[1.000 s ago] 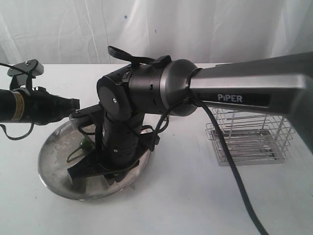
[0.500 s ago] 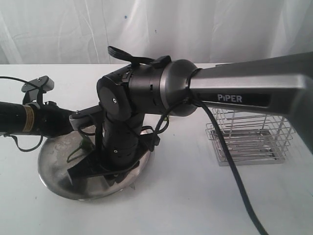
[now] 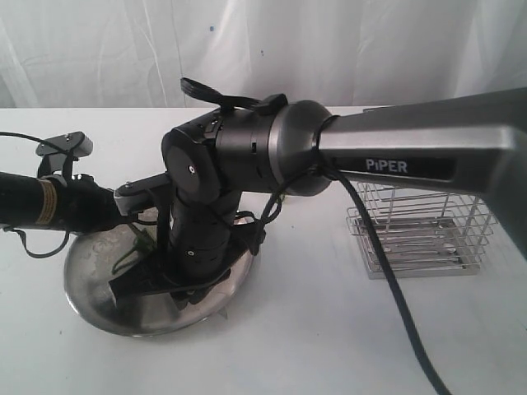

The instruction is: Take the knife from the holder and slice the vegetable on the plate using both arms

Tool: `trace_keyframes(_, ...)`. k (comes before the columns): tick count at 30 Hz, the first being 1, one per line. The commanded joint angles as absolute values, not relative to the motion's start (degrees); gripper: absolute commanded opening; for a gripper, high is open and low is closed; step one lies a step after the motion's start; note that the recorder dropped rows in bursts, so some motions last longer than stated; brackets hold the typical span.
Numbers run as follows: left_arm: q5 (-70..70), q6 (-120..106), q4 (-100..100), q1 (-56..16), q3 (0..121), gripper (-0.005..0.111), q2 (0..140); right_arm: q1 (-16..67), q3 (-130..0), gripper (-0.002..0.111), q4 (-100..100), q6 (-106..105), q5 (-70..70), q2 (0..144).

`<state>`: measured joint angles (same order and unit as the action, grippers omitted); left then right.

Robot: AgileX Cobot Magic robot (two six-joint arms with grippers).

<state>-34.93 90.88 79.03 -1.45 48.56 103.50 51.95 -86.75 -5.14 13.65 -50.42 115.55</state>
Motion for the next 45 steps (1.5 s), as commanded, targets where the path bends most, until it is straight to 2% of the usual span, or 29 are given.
trace_keyframes(1,-33.35,89.76,80.61,-1.27,48.63,0.000,103.40,51.94,-86.62,0.000,-3.66,14.56,-49.68,115.51)
trace_keyframes(15,-41.80,84.44,76.37,-1.27,48.63,0.000,103.40,51.94,-86.62,0.000,-0.46,15.24,-48.39,115.51)
trace_keyframes(24,-39.92,83.77,76.14,-1.27,48.63,0.000,103.40,53.25,-86.62,0.000,2.29,15.82,-48.51,115.51)
trace_keyframes(31,-39.41,83.77,75.62,-1.27,48.63,0.000,103.40,59.72,-86.62,0.000,20.24,34.32,-49.54,115.51)
trace_keyframes(45,-41.22,83.77,74.99,-1.27,48.63,0.000,103.40,61.14,-86.62,0.000,14.95,41.14,-47.35,115.51)
